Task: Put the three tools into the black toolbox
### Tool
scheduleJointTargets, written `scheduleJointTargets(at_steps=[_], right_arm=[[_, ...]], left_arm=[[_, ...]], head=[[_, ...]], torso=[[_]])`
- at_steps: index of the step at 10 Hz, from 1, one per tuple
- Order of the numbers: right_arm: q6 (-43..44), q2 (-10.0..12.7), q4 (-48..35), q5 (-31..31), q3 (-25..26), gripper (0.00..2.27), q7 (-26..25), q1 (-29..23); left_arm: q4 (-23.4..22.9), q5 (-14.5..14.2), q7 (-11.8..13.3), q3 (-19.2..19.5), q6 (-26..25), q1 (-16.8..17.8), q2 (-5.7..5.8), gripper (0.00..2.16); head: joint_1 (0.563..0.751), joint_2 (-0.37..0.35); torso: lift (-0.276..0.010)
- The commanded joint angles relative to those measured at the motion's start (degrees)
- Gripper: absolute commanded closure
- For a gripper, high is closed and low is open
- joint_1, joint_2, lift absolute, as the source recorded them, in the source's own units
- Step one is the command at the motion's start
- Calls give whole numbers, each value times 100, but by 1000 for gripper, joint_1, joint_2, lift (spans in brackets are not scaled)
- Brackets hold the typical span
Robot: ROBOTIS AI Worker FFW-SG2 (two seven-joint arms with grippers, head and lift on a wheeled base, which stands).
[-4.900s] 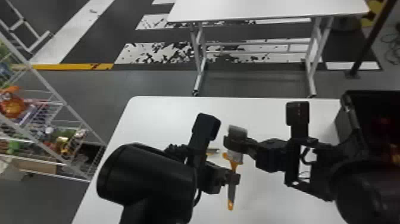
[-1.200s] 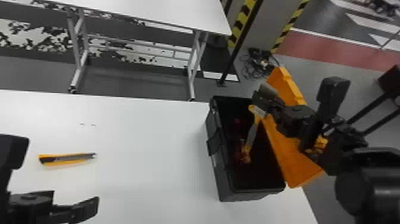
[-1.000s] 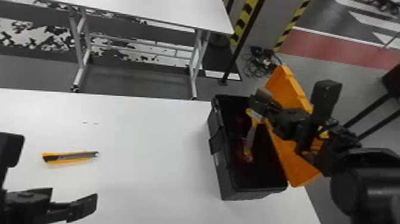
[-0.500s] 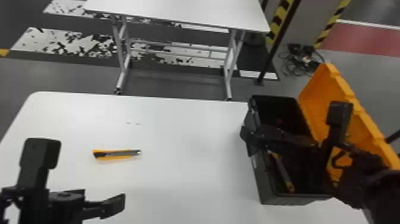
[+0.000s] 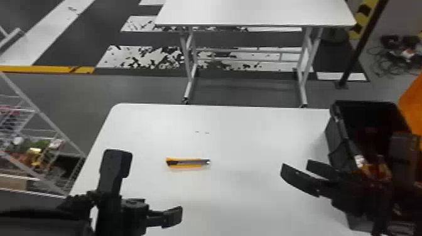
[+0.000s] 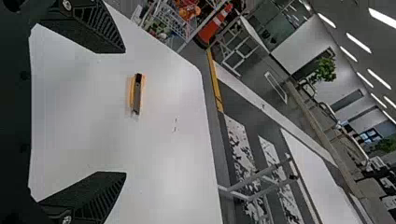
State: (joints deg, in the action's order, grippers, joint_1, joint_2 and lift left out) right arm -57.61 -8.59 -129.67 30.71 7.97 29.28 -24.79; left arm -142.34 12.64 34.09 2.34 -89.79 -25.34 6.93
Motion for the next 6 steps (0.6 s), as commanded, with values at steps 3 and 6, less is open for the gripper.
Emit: scheduleJointTargets(at_steps=[3, 6], right_arm=[[-230, 7, -6, 181, -314, 63, 166, -96], [-458, 7, -331, 172, -393, 63, 210, -378]], left_arm=[[260, 872, 582, 117, -24, 47, 388, 33], [945, 880, 942, 284, -24, 398, 661, 33]], head=[[695, 279], [695, 350]], torso=[[-51], [-51]])
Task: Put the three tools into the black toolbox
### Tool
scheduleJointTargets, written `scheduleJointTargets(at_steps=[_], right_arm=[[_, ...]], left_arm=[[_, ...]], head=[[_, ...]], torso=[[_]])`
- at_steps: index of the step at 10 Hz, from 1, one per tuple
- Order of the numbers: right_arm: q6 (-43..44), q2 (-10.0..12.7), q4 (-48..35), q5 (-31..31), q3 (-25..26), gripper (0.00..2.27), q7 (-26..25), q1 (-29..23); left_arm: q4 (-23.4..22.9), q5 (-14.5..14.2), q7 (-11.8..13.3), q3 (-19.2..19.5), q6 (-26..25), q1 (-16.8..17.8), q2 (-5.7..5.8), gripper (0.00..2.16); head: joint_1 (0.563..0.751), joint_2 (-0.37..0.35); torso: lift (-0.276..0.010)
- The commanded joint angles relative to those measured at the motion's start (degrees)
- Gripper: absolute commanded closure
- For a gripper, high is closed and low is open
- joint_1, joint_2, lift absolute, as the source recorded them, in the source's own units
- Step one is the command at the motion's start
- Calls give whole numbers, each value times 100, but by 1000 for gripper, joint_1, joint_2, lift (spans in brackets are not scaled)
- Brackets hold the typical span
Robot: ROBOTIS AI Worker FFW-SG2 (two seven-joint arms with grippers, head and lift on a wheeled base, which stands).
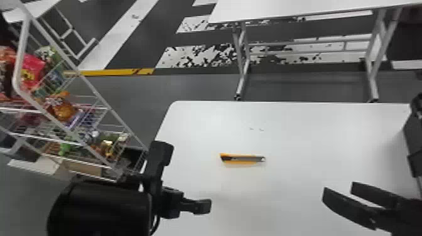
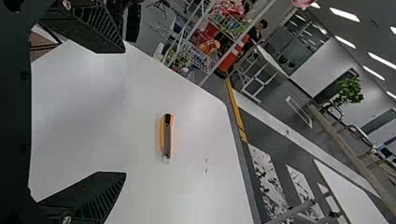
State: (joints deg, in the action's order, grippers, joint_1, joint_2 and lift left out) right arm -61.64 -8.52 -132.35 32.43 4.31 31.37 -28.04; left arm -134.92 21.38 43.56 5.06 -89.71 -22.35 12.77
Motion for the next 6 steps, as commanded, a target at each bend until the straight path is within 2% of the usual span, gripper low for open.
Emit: scheduleJointTargets(at_steps=[1, 3, 4, 5, 6], right_arm=[[-213, 0, -107, 0, -53, 63, 9, -87], [-213, 0, -204, -44, -115, 63, 9, -254], [-213, 9, -213, -79, -150, 63, 9, -307], [-213, 26, -230, -167, -212, 63, 9, -369], [-213, 61, -221, -281, -291, 63, 9, -386]], left_arm=[[598, -20, 21, 47, 362, 267, 164, 33], [1275, 16, 91, 118, 1434, 504, 234, 36], [1670, 7, 82, 135, 2014, 706, 322, 36], [1952, -72, 91, 232, 2858, 812, 340, 36], [2259, -116, 91, 223, 3385, 1014, 454, 36]], head=[[695, 350], [695, 350], [695, 350], [695, 350], [695, 350]], torso=[[-51], [-51], [-51], [-51], [-51]])
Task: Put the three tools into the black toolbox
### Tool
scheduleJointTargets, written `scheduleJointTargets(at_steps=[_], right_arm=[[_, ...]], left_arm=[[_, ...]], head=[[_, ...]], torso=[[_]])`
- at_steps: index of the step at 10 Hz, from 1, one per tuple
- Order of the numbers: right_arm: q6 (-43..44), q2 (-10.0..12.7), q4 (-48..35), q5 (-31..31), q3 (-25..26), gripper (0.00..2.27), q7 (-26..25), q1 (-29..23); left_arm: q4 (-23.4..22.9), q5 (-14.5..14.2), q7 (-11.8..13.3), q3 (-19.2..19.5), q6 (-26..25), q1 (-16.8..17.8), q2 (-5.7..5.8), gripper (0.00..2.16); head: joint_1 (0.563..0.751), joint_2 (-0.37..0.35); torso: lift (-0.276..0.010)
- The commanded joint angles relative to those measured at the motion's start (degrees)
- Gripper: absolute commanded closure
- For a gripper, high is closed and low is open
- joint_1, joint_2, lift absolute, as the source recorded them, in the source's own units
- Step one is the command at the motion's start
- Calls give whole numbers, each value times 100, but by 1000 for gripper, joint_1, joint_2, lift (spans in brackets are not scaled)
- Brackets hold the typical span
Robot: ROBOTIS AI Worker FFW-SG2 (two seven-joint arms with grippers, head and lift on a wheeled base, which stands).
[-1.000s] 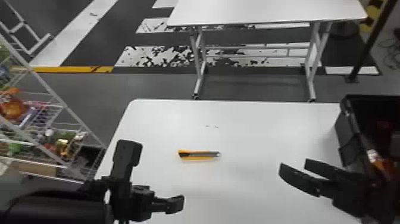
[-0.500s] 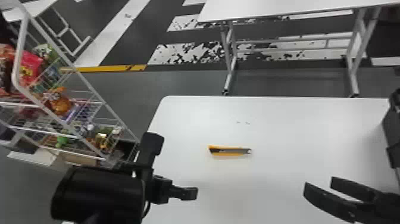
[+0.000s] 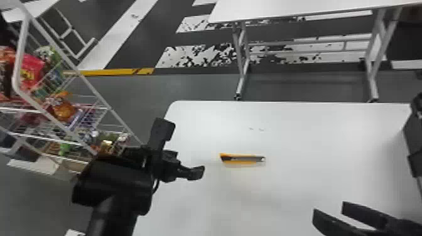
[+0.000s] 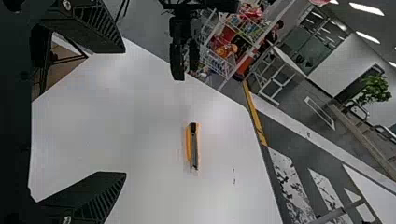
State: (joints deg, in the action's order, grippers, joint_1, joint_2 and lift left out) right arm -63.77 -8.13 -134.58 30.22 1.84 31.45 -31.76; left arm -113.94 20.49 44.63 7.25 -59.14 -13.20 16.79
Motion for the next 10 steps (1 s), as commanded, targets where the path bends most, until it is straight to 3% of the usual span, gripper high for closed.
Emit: scheduleJointTargets(at_steps=[1, 3, 4, 6, 8, 10], right_arm=[[0, 66, 29, -192, -87, 63, -7, -41], [-18, 110, 73, -412, -201, 63, -25, -41], [-88, 127, 73, -456, -219, 63, -33, -41], [-158, 145, 64, -509, -263, 63, -86, -32], [-317, 162, 37, -518, -263, 63, -104, -32], [-440, 162, 20, -500, -184, 63, -112, -32]], left_arm=[[531, -142, 63, -101, 715, 362, 210, 36], [1392, -177, 63, -549, 1330, 942, 448, 33], [1700, -247, 151, -760, 1418, 1214, 492, 33], [2359, -212, 143, -1691, 1471, 1856, 676, 33], [2860, -124, 72, -2403, 1752, 2295, 694, 33], [3194, -142, 55, -2702, 2086, 2497, 685, 33]], head=[[695, 350], [695, 350], [695, 350], [695, 350], [695, 350], [695, 318]], torso=[[-51], [-51], [-51], [-51], [-51], [-51]])
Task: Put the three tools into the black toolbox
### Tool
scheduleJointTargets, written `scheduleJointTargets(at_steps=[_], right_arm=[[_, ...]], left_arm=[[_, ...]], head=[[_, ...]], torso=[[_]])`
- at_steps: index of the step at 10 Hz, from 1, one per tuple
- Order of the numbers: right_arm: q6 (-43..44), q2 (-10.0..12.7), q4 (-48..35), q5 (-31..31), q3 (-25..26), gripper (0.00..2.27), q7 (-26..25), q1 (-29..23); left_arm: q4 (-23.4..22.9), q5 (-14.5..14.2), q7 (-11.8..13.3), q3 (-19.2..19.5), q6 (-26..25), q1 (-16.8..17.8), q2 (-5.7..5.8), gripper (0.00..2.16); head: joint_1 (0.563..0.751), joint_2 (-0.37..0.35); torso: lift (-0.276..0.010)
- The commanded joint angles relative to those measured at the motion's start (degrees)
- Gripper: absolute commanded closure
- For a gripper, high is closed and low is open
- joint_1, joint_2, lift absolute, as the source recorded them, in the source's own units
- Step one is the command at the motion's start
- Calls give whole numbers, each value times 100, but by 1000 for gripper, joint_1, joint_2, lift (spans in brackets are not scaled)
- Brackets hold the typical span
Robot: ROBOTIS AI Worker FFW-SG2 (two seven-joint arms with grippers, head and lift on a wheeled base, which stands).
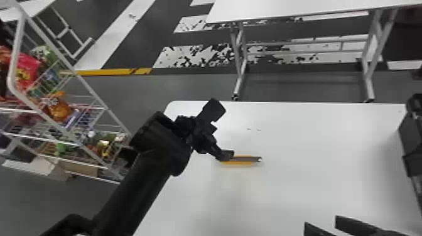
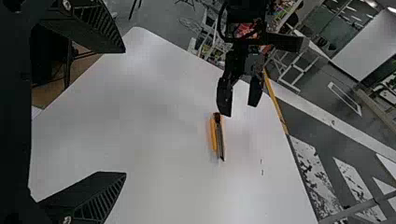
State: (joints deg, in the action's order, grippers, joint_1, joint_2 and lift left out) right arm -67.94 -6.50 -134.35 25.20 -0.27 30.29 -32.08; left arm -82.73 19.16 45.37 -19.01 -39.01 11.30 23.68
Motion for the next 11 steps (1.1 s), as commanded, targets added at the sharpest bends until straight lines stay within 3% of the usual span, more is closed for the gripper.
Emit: scheduleJointTargets(at_steps=[1, 2, 4, 8, 11], right_arm=[[-23, 0, -3, -7, 35, 63, -67, 26], [-23, 0, 6, -33, 9, 63, -164, 96], [-41, 61, 32, -86, -44, 63, -234, 228], [-58, 61, 67, -103, -8, 63, -234, 228], [-58, 61, 102, -130, -17, 63, -234, 184]], left_arm=[[135, -123, 130, -129, 179, 65, 5, 33], [108, -123, 200, -305, 214, 65, 84, 36], [-103, -140, 429, -586, 126, 65, 357, 36], [82, -202, 622, -797, 144, 215, 480, 36], [451, -290, 640, -1272, 583, 443, 559, 53]], head=[[695, 301], [695, 281], [695, 262], [695, 273], [695, 269]], torso=[[-51], [-51], [-51], [-51], [-51]])
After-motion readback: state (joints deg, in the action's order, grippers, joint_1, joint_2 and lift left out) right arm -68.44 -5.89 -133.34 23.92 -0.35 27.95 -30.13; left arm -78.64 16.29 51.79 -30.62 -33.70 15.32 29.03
